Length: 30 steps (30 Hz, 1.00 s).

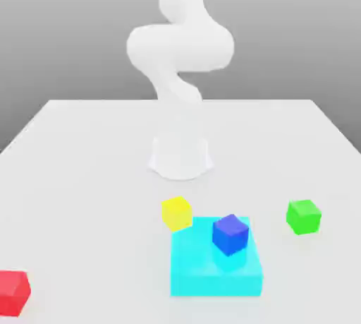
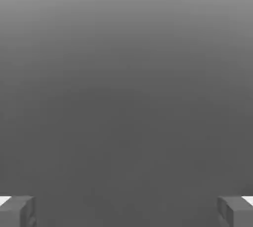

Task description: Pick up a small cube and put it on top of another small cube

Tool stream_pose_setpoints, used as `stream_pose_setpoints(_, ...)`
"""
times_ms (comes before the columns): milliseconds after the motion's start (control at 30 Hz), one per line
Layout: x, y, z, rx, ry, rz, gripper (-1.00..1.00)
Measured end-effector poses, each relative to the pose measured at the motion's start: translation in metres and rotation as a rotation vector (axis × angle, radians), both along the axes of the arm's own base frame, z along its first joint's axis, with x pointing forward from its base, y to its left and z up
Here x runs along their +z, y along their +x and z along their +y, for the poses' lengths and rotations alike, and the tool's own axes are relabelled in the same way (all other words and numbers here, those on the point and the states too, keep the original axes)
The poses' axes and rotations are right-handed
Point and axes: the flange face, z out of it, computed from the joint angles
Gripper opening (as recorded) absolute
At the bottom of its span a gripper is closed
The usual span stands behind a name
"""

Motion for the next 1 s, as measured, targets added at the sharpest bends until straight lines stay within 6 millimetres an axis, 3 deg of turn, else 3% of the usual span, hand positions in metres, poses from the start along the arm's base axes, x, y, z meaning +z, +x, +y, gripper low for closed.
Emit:
stream_pose_setpoints(233, -0.096, 0.076, -0.06, -0.344, 0.091, 0.158, 0.0)
stream_pose_setpoints(467, -0.207, 0.115, -0.136, -0.672, 0.206, 0.288, 0.0)
stream_pose_setpoints(667, -0.31, 0.115, -0.211, -0.968, 0.332, 0.384, 0.0)
stream_pose_setpoints(833, -0.395, 0.103, -0.247, -1.177, 0.45, 0.46, 0.0)
stream_pose_setpoints(1000, -0.477, 0.078, -0.278, -1.391, 0.584, 0.524, 0.0)
